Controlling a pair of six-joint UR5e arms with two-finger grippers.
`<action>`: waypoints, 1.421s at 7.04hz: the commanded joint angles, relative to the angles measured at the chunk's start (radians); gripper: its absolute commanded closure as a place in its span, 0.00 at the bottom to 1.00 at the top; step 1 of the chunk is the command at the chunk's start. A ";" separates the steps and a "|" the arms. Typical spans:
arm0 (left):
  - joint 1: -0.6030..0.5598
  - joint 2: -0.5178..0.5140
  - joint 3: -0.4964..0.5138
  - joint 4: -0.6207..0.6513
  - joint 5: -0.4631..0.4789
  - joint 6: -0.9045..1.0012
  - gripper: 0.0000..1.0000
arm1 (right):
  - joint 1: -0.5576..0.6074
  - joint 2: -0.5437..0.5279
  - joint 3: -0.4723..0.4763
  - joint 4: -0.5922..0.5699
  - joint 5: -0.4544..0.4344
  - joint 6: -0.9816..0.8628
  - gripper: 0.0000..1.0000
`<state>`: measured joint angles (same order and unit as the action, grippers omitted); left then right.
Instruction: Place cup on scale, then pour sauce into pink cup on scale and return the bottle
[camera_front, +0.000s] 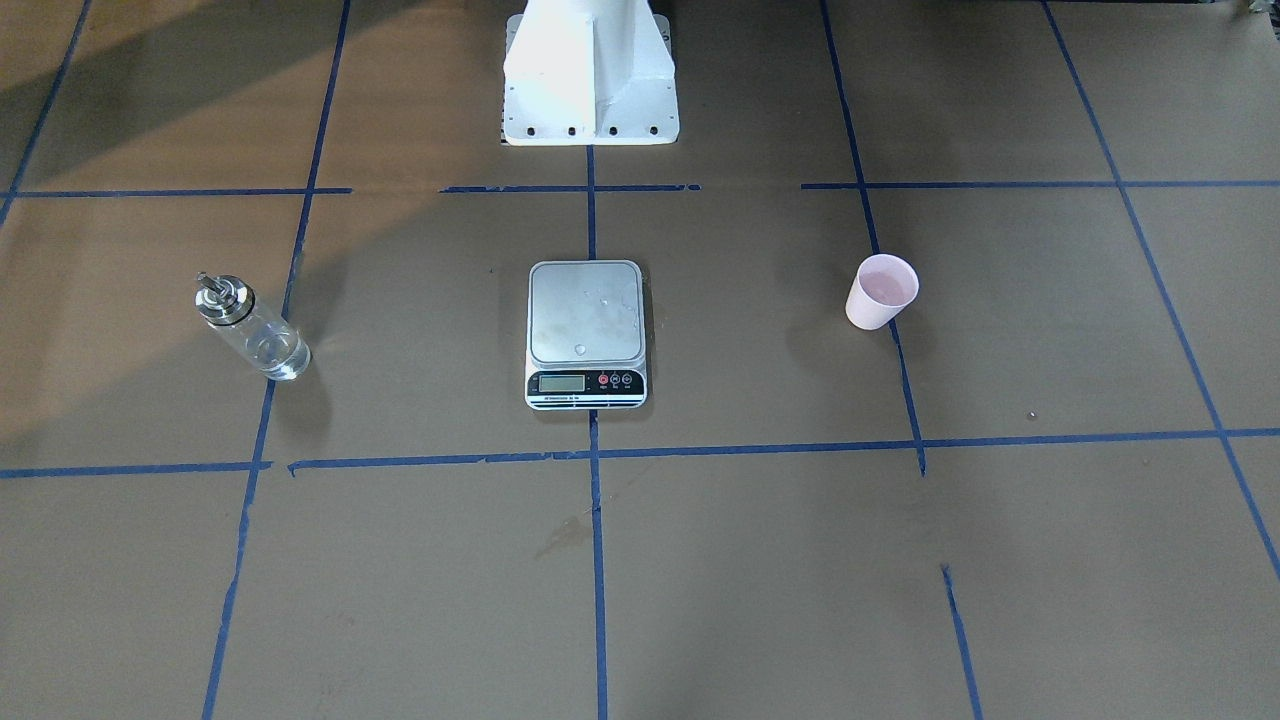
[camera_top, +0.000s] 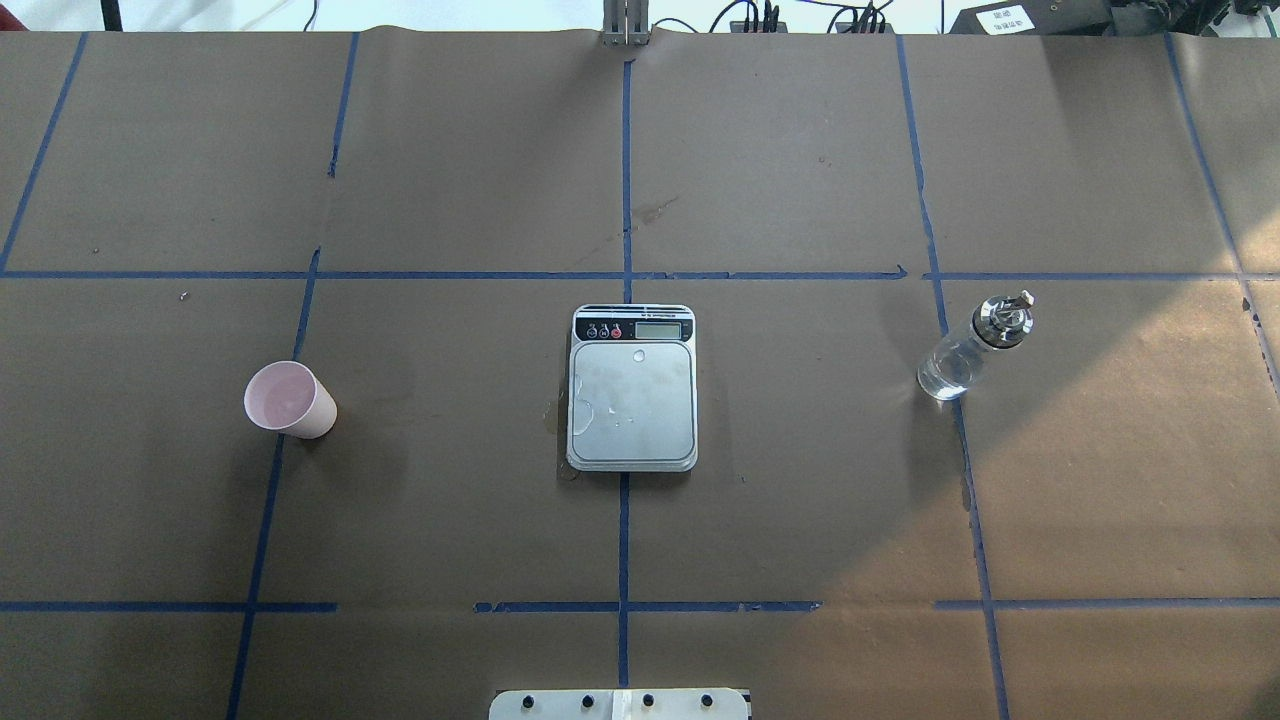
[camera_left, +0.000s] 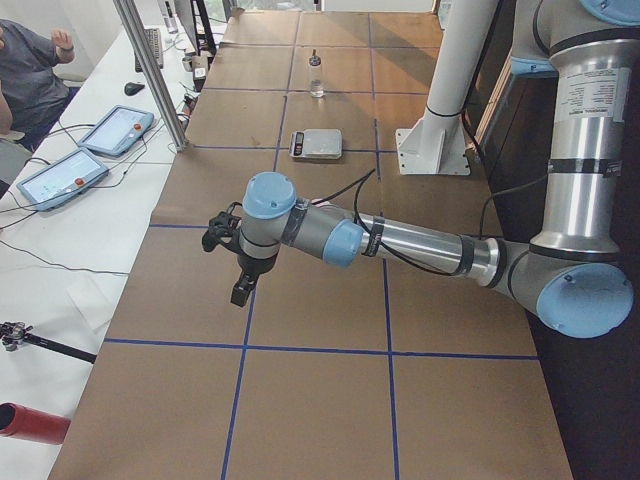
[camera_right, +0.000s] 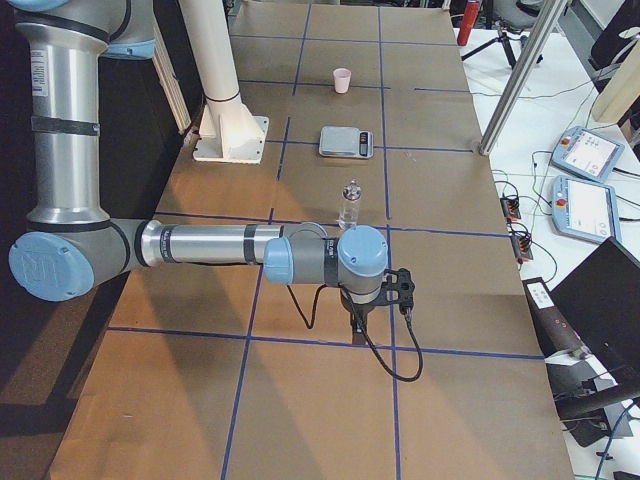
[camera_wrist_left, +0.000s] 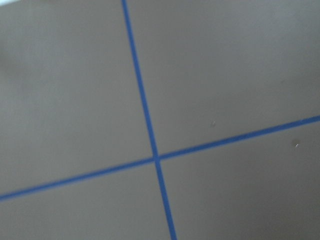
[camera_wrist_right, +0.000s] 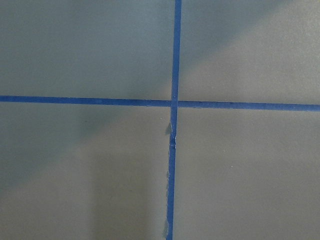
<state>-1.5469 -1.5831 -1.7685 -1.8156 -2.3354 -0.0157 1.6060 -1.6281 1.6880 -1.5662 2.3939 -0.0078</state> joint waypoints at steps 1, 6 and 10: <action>0.118 -0.046 -0.003 -0.039 -0.100 -0.151 0.00 | 0.000 0.001 0.019 0.000 0.002 0.000 0.00; 0.633 -0.044 -0.238 -0.042 0.200 -1.095 0.00 | 0.000 0.016 0.021 0.000 -0.006 -0.001 0.00; 0.772 -0.044 -0.130 -0.147 0.324 -1.224 0.00 | 0.000 0.014 0.018 -0.002 0.001 0.003 0.00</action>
<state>-0.7949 -1.6277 -1.9489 -1.9045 -2.0271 -1.2269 1.6061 -1.6135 1.7052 -1.5675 2.3937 -0.0064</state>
